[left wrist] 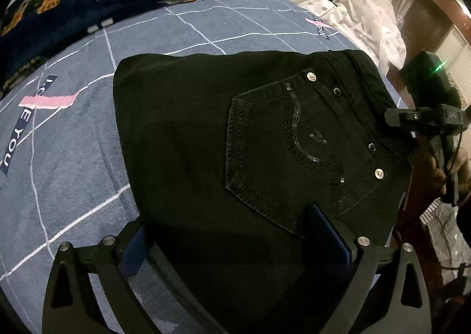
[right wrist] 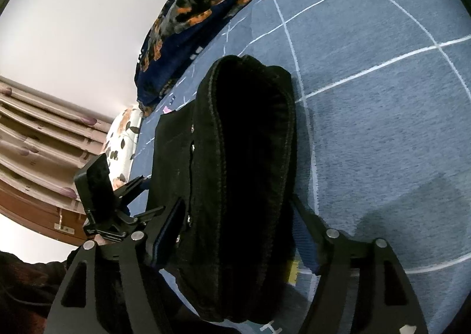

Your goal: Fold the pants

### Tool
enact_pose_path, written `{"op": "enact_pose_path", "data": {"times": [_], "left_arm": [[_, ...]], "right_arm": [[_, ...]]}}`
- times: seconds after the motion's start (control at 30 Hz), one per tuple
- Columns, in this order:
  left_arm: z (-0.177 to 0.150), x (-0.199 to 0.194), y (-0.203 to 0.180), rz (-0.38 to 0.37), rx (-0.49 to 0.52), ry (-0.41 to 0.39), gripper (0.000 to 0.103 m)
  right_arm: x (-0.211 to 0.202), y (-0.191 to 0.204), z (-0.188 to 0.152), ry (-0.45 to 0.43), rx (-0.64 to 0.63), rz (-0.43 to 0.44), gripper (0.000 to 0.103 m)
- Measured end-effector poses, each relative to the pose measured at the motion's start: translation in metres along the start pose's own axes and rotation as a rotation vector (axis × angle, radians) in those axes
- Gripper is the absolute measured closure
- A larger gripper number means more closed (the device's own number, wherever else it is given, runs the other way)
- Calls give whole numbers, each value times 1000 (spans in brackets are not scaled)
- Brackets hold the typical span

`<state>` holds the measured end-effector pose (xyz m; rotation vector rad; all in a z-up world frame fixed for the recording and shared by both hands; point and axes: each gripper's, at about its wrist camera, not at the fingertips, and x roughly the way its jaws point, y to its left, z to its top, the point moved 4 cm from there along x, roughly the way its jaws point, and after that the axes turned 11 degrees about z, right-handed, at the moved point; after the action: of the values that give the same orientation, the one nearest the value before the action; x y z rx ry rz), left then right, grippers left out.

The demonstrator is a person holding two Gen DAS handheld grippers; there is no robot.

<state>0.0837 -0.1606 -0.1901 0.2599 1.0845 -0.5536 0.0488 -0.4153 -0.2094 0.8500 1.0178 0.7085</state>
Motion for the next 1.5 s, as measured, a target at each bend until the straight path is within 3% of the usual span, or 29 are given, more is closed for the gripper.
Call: {"op": "enact_pose_path", "data": {"times": [0.2, 0.9, 0.97, 1.13, 1.2, 1.27, 1.3, 1.4, 1.5], "left_arm": [[-3, -1, 1, -26, 13, -34, 6], [-1, 1, -1, -5, 15, -30, 4], [-1, 1, 1, -11, 21, -31, 4], [-3, 0, 5, -19, 22, -36, 4], [-4, -1, 6, -19, 22, -38, 4], [-4, 0, 6, -20, 20, -36, 4], [-4, 0, 6, -21, 18, -36, 4], [-6, -1, 7, -22, 12, -35, 4], [-6, -2, 8, -25, -6, -31, 4]], "right_arm": [[1, 3, -1, -4, -12, -2, 31], [5, 7, -1, -41, -10, 2, 18], [-3, 4, 0, -71, 39, 14, 18], [-59, -7, -20, -273, 151, 97, 18], [-79, -6, -41, -322, 169, 115, 21], [-90, 0, -63, -334, 165, 108, 41], [-93, 3, -72, -334, 164, 104, 44], [-94, 10, -90, -339, 178, 132, 45], [-91, 15, -84, -343, 182, 160, 45]]}}
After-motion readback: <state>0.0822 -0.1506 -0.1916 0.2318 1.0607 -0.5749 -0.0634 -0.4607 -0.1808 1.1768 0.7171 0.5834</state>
